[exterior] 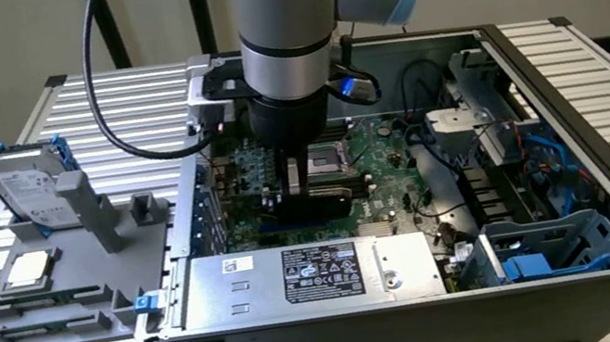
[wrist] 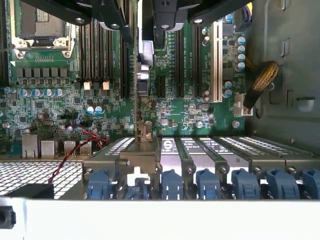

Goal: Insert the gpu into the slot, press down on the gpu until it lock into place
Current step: 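Insert the gpu into the slot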

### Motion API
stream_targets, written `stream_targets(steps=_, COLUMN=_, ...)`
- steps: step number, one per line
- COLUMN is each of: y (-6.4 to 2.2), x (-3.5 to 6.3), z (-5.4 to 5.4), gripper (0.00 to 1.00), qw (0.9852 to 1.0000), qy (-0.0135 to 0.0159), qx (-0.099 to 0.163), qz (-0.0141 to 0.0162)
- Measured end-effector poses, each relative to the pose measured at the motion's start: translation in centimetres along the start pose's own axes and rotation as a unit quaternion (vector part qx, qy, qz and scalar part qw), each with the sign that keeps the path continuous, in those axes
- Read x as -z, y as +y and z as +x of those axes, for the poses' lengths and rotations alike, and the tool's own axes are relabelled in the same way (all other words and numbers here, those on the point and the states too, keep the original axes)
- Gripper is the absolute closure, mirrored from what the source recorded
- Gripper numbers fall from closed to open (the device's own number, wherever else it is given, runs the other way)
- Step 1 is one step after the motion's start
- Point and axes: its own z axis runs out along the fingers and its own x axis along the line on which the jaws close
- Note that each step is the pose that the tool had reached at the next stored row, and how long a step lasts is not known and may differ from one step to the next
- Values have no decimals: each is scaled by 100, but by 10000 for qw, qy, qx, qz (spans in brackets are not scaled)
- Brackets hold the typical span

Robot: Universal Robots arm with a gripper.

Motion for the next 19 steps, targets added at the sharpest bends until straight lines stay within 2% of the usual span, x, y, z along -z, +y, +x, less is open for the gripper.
stream_targets(steps=6, y=4, x=90, z=-3, gripper=74, qw=10000, qy=0, qx=0, qz=0)
stream_targets(steps=13, y=4, x=95, z=-6, gripper=74, qw=10000, qy=2, qx=-9, qz=0)
stream_targets(steps=19, y=4, x=88, z=-18, gripper=74, qw=10000, qy=49, qx=-13, qz=2)
